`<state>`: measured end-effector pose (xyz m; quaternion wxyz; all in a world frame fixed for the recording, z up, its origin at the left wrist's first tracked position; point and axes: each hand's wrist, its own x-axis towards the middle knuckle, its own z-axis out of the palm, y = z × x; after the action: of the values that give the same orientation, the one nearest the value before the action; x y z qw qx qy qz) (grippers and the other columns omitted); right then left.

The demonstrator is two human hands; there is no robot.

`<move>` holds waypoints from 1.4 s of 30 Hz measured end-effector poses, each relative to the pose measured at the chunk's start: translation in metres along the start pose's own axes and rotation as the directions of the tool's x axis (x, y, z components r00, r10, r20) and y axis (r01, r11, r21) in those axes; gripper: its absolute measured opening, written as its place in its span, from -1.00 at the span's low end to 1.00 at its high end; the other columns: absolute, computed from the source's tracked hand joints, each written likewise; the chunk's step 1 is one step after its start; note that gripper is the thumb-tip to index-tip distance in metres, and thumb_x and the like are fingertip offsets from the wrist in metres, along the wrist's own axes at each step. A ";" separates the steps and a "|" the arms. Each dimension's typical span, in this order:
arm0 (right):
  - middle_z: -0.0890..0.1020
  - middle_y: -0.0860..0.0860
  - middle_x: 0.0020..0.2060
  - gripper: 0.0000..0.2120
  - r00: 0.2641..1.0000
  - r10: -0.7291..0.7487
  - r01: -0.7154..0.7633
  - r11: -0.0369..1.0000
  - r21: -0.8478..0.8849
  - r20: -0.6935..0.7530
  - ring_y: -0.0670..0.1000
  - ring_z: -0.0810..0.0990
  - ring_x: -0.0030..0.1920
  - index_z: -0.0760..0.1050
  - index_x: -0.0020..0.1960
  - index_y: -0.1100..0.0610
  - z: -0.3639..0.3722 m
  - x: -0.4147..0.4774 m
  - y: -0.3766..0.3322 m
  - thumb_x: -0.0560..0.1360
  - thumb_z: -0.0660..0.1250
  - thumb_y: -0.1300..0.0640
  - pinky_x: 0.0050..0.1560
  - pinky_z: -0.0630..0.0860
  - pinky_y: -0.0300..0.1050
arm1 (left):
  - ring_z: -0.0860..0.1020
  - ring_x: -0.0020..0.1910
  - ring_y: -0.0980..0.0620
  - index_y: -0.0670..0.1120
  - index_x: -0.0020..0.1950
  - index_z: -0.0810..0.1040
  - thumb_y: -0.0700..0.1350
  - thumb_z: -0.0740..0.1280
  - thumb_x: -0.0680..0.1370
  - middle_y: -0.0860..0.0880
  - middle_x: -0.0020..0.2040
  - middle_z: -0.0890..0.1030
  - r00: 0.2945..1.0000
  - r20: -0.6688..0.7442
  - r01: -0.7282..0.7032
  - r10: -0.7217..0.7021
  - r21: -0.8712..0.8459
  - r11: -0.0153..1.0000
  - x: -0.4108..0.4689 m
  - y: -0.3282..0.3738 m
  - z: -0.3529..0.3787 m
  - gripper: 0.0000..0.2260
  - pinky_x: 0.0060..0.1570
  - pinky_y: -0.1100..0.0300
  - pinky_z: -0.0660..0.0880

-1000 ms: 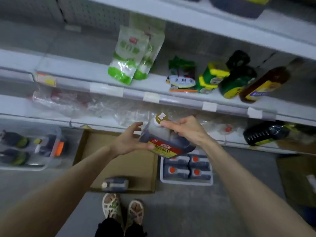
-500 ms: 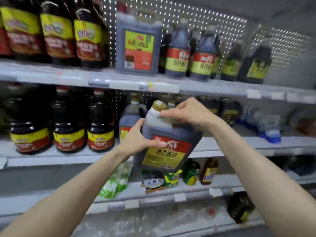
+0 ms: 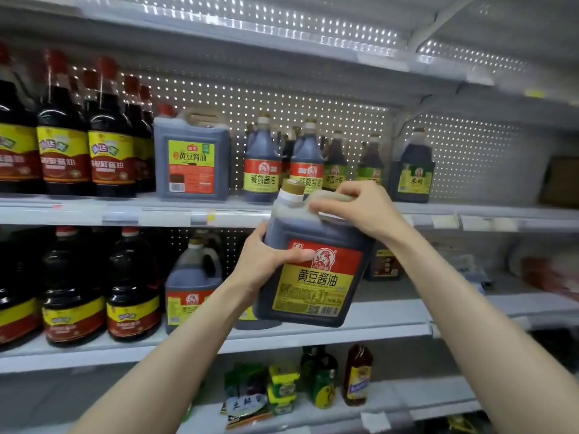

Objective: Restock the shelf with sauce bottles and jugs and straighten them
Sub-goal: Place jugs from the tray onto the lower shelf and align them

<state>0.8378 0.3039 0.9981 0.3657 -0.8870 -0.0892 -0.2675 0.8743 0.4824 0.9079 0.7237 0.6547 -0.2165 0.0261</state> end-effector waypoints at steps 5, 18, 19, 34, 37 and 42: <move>0.64 -0.06 -0.04 -0.62 0.997 0.059 -0.074 0.880 0.469 0.047 -0.12 0.66 -0.14 0.46 0.11 -0.05 -0.048 -0.018 0.100 0.34 0.42 -0.12 -0.25 0.55 -0.30 | 0.68 -0.09 -0.05 -0.06 0.11 0.52 -0.07 0.64 0.05 -0.04 -0.06 0.70 0.997 -0.081 -0.009 0.004 -0.064 0.998 0.013 -0.012 0.087 -0.33 -0.11 0.06 0.60; 0.69 0.10 -0.01 -0.29 0.935 0.227 -0.355 0.616 0.703 0.274 0.11 0.69 -0.04 0.41 0.31 0.06 -0.056 -0.010 0.268 0.23 0.42 -0.21 0.01 0.61 0.07 | 0.68 -0.06 -0.09 -0.12 0.19 0.47 -0.08 0.64 0.08 -0.12 0.01 0.68 0.968 -0.198 0.141 -0.154 -0.075 0.987 0.053 -0.092 0.200 -0.27 -0.05 -0.01 0.61; 0.69 0.10 0.00 -0.26 0.931 0.233 -0.365 0.624 0.691 0.282 0.11 0.69 -0.03 0.41 0.31 0.05 -0.051 -0.006 0.275 0.21 0.43 -0.23 0.05 0.61 0.10 | 0.68 -0.04 -0.09 -0.11 0.21 0.47 -0.06 0.65 0.07 -0.11 0.02 0.68 0.967 -0.191 0.158 -0.169 -0.070 0.985 0.057 -0.099 0.199 -0.25 -0.02 -0.03 0.61; 0.69 0.09 -0.05 -0.30 0.871 0.363 -0.491 0.682 0.542 0.331 0.00 0.71 -0.19 0.43 0.20 0.05 0.067 0.070 0.366 0.16 0.45 -0.25 -0.26 0.60 -0.16 | 0.67 -0.01 -0.01 -0.07 0.24 0.47 -0.18 0.62 0.18 -0.08 0.06 0.68 0.935 -0.157 0.312 -0.317 -0.059 0.948 0.150 -0.223 0.140 -0.33 -0.06 0.10 0.60; 0.71 0.07 -0.21 -0.40 0.848 0.410 -0.529 0.677 0.511 0.335 -0.06 0.69 -0.33 0.51 0.15 0.18 0.094 0.091 0.382 0.28 0.47 -0.19 -0.41 0.52 -0.28 | 0.68 -0.07 -0.01 -0.12 0.25 0.48 -0.19 0.60 0.19 -0.08 -0.01 0.69 0.925 -0.190 0.323 -0.329 -0.063 0.944 0.173 -0.243 0.123 -0.34 -0.17 0.16 0.61; 0.65 -0.03 -0.24 -0.48 0.834 0.446 -0.550 0.640 0.536 0.324 -0.12 0.65 -0.38 0.38 0.22 0.05 0.132 0.116 0.397 0.38 0.46 -0.14 -0.42 0.52 -0.31 | 0.69 -0.09 -0.10 -0.19 0.30 0.48 -0.22 0.62 0.16 -0.13 -0.05 0.70 0.916 -0.231 0.313 -0.328 -0.097 0.945 0.204 -0.270 0.101 -0.27 -0.14 0.05 0.64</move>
<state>1.1302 0.1074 0.7444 0.6820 -0.7286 0.0489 -0.0399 1.1180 0.2973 0.7309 0.7580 0.6518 -0.0164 -0.0189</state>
